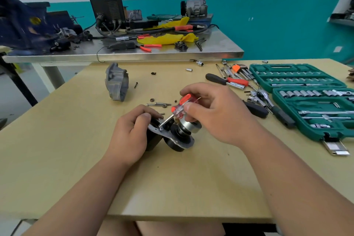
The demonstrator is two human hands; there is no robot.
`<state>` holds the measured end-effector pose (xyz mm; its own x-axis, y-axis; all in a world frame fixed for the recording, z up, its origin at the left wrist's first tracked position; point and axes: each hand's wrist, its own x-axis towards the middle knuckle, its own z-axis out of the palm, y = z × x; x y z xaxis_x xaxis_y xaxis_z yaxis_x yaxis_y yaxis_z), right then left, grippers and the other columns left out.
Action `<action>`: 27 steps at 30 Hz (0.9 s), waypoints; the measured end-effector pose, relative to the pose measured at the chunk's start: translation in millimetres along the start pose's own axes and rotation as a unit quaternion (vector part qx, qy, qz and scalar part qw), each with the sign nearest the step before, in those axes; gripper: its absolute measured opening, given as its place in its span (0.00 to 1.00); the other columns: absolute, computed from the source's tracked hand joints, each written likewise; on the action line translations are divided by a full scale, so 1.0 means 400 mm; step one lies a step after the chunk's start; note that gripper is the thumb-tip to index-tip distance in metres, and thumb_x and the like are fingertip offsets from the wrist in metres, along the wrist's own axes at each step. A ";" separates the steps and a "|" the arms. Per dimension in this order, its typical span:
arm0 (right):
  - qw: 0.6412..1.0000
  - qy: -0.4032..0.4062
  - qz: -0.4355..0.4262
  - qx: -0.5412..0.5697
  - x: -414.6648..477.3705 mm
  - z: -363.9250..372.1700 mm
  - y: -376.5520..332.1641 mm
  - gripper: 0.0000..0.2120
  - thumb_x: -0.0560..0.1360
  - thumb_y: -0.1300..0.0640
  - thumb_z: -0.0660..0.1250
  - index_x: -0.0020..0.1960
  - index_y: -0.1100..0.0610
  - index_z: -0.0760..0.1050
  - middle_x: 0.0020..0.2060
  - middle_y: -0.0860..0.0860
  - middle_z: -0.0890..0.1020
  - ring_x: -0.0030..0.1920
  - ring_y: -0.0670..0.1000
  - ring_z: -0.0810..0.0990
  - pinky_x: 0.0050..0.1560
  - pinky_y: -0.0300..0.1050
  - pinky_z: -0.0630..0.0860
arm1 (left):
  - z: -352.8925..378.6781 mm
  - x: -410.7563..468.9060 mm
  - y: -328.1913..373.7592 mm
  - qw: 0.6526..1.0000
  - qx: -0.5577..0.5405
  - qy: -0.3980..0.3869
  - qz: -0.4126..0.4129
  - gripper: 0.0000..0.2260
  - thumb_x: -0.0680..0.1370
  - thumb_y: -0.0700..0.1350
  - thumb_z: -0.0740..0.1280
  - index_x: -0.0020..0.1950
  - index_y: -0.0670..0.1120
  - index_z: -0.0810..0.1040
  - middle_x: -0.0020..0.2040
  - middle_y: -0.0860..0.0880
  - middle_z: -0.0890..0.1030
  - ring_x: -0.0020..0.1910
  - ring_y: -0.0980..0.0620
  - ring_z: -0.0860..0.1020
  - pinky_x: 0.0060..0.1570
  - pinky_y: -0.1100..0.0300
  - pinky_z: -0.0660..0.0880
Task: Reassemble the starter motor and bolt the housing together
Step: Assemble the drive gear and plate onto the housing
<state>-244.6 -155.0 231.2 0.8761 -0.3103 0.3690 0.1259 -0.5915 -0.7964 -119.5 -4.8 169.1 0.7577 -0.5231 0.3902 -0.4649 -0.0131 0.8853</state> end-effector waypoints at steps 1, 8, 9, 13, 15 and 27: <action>1.000 0.001 -0.001 -0.002 -0.001 -0.002 0.002 0.12 0.75 0.57 0.66 0.47 0.38 0.75 0.39 0.41 0.83 0.38 0.41 0.83 0.42 0.40 0.80 | 0.000 0.001 0.001 1.000 0.001 0.001 0.002 0.14 0.73 0.45 0.55 0.38 0.51 0.80 0.39 0.52 0.82 0.40 0.55 0.77 0.39 0.65 0.72; 1.000 0.029 0.000 -0.004 0.003 -0.011 0.004 0.11 0.74 0.58 0.66 0.47 0.40 0.77 0.35 0.44 0.83 0.36 0.45 0.82 0.42 0.44 0.81 | -0.001 0.000 -0.004 1.000 -0.008 -0.007 0.004 0.14 0.73 0.44 0.55 0.39 0.49 0.81 0.41 0.50 0.83 0.43 0.52 0.78 0.42 0.65 0.72; 0.999 0.033 0.000 -0.004 0.004 -0.012 0.004 0.11 0.73 0.58 0.66 0.47 0.41 0.77 0.34 0.44 0.82 0.36 0.45 0.82 0.43 0.47 0.81 | -0.002 0.000 -0.004 1.000 -0.006 -0.008 0.005 0.14 0.73 0.44 0.55 0.39 0.49 0.81 0.41 0.50 0.83 0.43 0.53 0.78 0.42 0.65 0.72; 1.000 0.016 -0.004 -0.005 0.004 -0.006 0.004 0.11 0.74 0.58 0.66 0.47 0.42 0.78 0.34 0.46 0.83 0.35 0.45 0.82 0.42 0.49 0.81 | -0.002 -0.002 -0.006 1.000 -0.008 -0.007 0.008 0.14 0.73 0.44 0.55 0.38 0.50 0.80 0.40 0.51 0.82 0.41 0.55 0.78 0.41 0.66 0.72; 1.000 0.014 -0.009 -0.006 0.007 -0.007 0.004 0.11 0.73 0.57 0.66 0.47 0.40 0.77 0.35 0.44 0.82 0.36 0.44 0.82 0.42 0.47 0.82 | -0.002 -0.002 -0.005 1.000 -0.008 -0.006 0.010 0.14 0.73 0.44 0.55 0.38 0.50 0.80 0.40 0.51 0.82 0.41 0.55 0.77 0.40 0.66 0.71; 0.969 -0.083 -0.010 -0.231 0.053 -0.024 -0.046 0.16 0.78 0.42 0.59 0.37 0.49 0.74 0.29 0.49 0.76 0.28 0.44 0.74 0.28 0.42 0.69 | 0.001 -0.004 -0.003 1.000 -0.002 -0.010 0.014 0.13 0.73 0.44 0.56 0.38 0.51 0.80 0.40 0.52 0.83 0.43 0.54 0.78 0.43 0.65 0.72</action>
<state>-232.6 -157.8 258.1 0.9433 -0.1940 0.2694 -0.0448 -0.8784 -0.4758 -120.4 -4.4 167.3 0.7356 -0.5395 0.4096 -0.4834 0.0055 0.8754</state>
